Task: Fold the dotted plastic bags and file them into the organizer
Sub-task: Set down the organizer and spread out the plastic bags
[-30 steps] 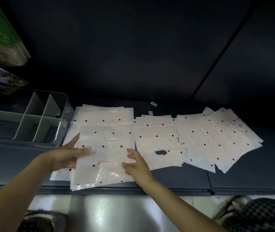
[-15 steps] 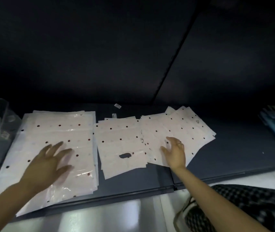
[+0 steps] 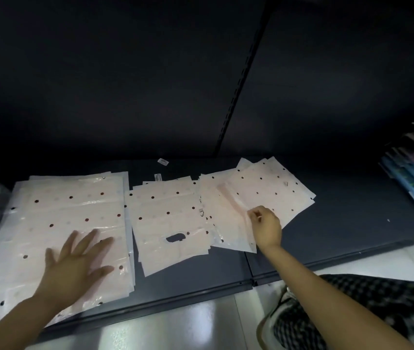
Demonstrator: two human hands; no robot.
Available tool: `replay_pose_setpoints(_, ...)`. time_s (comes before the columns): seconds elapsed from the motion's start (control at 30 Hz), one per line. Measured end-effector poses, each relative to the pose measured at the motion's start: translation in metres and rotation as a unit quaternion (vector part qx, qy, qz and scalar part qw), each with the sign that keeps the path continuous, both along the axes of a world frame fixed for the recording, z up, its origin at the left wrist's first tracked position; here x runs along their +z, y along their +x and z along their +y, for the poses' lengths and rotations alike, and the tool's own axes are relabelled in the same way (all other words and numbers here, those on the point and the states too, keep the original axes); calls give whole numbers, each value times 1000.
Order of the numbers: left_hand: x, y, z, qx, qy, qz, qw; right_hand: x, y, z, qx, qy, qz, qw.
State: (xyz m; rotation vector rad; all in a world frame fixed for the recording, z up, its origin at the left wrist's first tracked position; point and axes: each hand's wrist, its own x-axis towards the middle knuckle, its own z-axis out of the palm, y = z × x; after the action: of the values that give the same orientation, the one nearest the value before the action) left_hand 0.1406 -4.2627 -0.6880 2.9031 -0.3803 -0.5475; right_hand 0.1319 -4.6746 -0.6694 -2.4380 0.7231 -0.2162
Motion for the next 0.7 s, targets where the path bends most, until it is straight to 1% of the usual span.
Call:
replay_pose_setpoints(0.03, 6, -2, -10, -4, -57, -33, 998, 8, 3, 13, 4, 51, -28, 998)
replay_pose_setpoints(0.07, 11, -4, -21, -5, -131, -46, 990, 16, 6, 30, 5, 127, -51, 991)
replay_pose_setpoints(0.1, 17, -7, -34, 0, -200, -31, 979, 23, 9, 49, 7, 212, -66, 975)
replay_pose_setpoints(0.13, 24, -10, -49, 3, -262, 11, 965, 30, 13, 68, 12, 291, -69, 954)
replay_pose_setpoints(0.2, 37, -16, -79, 16, -366, 117, 923, 42, 17, 108, 32, 412, -40, 910)
replay_pose_setpoints(0.23, 40, -19, -92, 36, -399, 138, 906, 47, 18, 126, 44, 458, -19, 888)
replay_pose_setpoints(0.27, 41, -19, -101, 63, -423, 126, 895, 50, 18, 142, 60, 494, -1, 868)
replay_pose_setpoints(0.33, 46, -17, -111, 131, -439, 49, 888, 51, 18, 161, 109, 541, 16, 834)
replay_pose_setpoints(0.37, 49, -11, -109, 166, -434, 11, 885, 49, 18, 163, 135, 542, 14, 829)
replay_pose_setpoints(0.4, 51, -5, -104, 196, -427, -15, 883, 46, 18, 159, 151, 520, 2, 841)
replay_pose_setpoints(0.43, 51, 2, -95, 219, -419, -25, 881, 43, 19, 150, 151, 472, -19, 868)
replay_pose_setpoints(0.5, 49, 20, -69, 240, -402, -25, 883, 32, 20, 115, 115, 331, -55, 935)
replay_pose_setpoints(0.53, 48, 28, -53, 251, -389, -30, 886, 25, 19, 92, 96, 245, -50, 963)
replay_pose_setpoints(0.57, 47, 37, -37, 263, -372, -43, 889, 17, 16, 68, 84, 165, -24, 982)
replay_pose_setpoints(0.63, 40, 53, -4, 300, -329, -75, 892, -2, 10, 21, 62, 55, 63, 995)
replay_pose_setpoints(0.7, 32, 65, 24, 320, -278, -83, 902, -17, 1, -10, 59, -17, 139, 988)
